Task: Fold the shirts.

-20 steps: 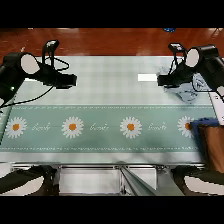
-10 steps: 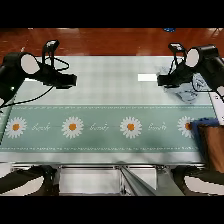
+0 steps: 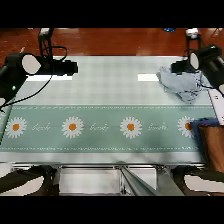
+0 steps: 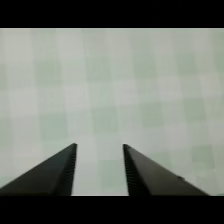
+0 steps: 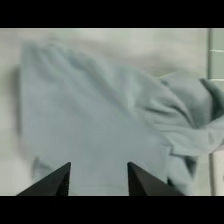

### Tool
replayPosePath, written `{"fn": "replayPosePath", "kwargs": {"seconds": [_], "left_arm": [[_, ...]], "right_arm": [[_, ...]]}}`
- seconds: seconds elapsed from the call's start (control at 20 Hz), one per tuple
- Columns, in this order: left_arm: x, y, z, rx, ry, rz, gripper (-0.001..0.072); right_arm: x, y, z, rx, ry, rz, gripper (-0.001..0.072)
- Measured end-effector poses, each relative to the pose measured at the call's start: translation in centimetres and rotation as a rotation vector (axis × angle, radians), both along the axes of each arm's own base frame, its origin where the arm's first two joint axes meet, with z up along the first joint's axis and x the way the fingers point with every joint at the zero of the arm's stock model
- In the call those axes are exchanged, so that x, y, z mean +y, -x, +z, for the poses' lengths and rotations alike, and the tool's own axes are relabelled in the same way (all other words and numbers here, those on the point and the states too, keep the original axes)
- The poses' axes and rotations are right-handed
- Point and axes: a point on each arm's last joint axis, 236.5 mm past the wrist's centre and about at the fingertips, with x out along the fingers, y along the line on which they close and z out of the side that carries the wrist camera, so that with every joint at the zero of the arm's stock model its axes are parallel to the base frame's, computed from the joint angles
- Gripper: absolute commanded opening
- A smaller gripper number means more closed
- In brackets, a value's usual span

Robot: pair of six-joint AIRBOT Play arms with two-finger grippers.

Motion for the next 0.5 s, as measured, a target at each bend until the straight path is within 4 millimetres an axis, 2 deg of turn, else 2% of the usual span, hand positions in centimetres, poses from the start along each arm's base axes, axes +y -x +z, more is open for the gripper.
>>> {"fn": "replayPosePath", "kwargs": {"seconds": [0.1,0.2,0.3,0.45,0.5], "left_arm": [[0.5,-1.0,0.1,-0.03,0.007,0.02,0.0504],[1.2,-1.7,-0.5,-0.032,0.008,0.038,0.0504],[1.7,-2.1,-1.4,-0.017,0.004,0.05,0.0503],[2.1,-2.2,-2.9,0.018,-0.001,0.057,0.0503],[2.2,-2.0,-3.3,0.035,-0.004,0.059,0.0503]], "right_arm": [[-4.2,-0.2,-1.4,-0.011,-0.021,-0.102,0.0413],[-7.4,0.1,-3.9,0.005,-0.091,-0.188,0.0413],[-9.4,0.6,-7.0,0.036,-0.176,-0.247,0.0412],[-10.8,1.4,-11.4,0.096,-0.282,-0.299,0.0391],[-10.7,1.5,-12.7,0.116,-0.315,-0.301,0.0242]]}}
